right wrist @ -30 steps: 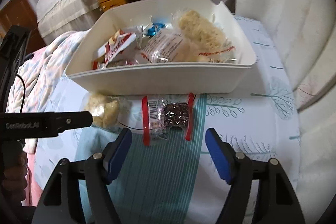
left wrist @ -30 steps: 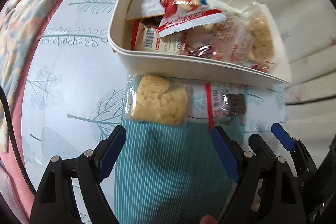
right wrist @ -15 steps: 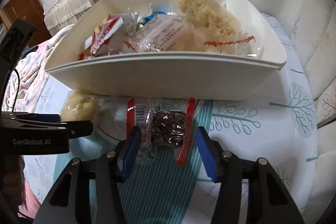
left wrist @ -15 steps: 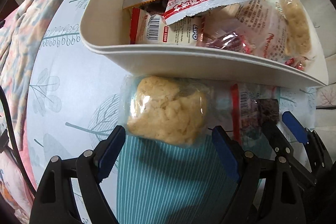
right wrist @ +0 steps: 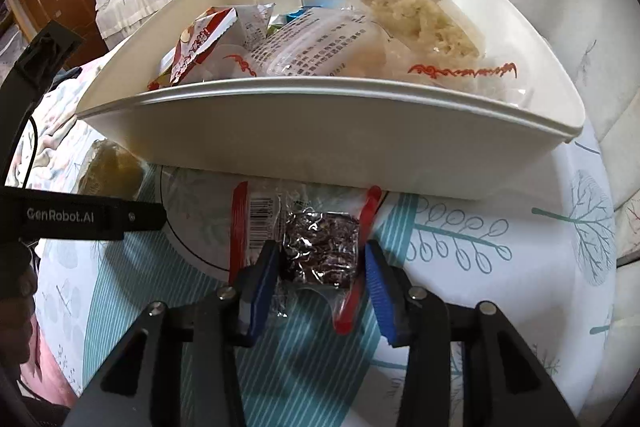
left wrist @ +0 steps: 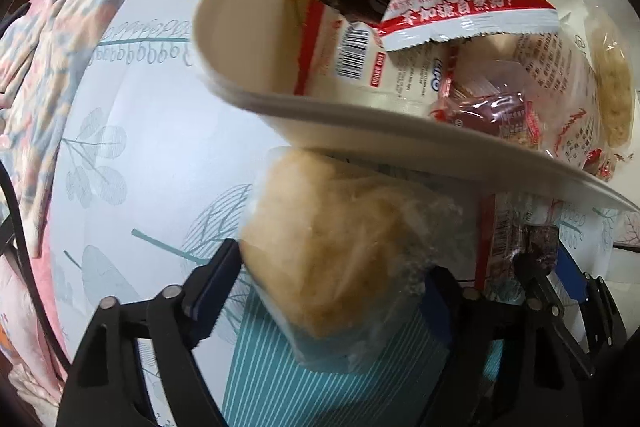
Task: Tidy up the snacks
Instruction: 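Grasp the pale cake bag with the left tool while the right tool grasps the dark candy bag, then carry both held bags over the tray and open both tools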
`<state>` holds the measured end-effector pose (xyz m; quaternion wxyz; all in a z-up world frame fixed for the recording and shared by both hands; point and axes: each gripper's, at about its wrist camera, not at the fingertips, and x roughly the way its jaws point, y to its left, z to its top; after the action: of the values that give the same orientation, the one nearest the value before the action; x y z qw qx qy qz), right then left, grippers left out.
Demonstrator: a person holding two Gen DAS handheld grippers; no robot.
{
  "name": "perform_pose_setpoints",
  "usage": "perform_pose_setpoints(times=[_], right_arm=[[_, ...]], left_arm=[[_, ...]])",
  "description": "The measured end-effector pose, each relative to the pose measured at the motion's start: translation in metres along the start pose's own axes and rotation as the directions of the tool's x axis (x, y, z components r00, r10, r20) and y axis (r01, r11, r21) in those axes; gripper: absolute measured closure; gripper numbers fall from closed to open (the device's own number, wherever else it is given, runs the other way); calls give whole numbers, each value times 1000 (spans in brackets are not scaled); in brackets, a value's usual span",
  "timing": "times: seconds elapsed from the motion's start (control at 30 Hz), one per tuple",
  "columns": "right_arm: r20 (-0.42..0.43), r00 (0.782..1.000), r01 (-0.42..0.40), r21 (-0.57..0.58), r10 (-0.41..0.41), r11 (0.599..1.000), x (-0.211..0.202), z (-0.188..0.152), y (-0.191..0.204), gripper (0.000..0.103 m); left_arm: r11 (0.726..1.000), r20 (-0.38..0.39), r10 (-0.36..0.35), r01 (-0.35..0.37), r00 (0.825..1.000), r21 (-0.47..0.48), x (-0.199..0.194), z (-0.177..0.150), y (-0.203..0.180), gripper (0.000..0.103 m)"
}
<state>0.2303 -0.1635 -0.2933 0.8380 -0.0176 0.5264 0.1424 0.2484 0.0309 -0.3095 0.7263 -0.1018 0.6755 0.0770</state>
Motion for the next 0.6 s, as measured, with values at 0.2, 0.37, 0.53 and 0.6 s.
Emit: perform_pose_setpoints(times=[0.2,0.37,0.53,0.6], right_arm=[[-36,999,-15,-10,14,1000,0,2,-4,61],[-66,997,-30,-13,29,999,-8,-2,0,61],[-67,995,-73,-27,71,997,-22,-2,12,61],[-59,994,-92,-47,89,995,-29,-2,20,61]], left_arm=[[999,-17,-15,14,1000,-45,-2,-7,20,68],[997,-16,-66,65,998,-50,-16,-14,29,70],[995,2,-89,89,996,-33,-37,-22,41,70],[995,-1,-95,95,995,-27,-47,-24,48,70]])
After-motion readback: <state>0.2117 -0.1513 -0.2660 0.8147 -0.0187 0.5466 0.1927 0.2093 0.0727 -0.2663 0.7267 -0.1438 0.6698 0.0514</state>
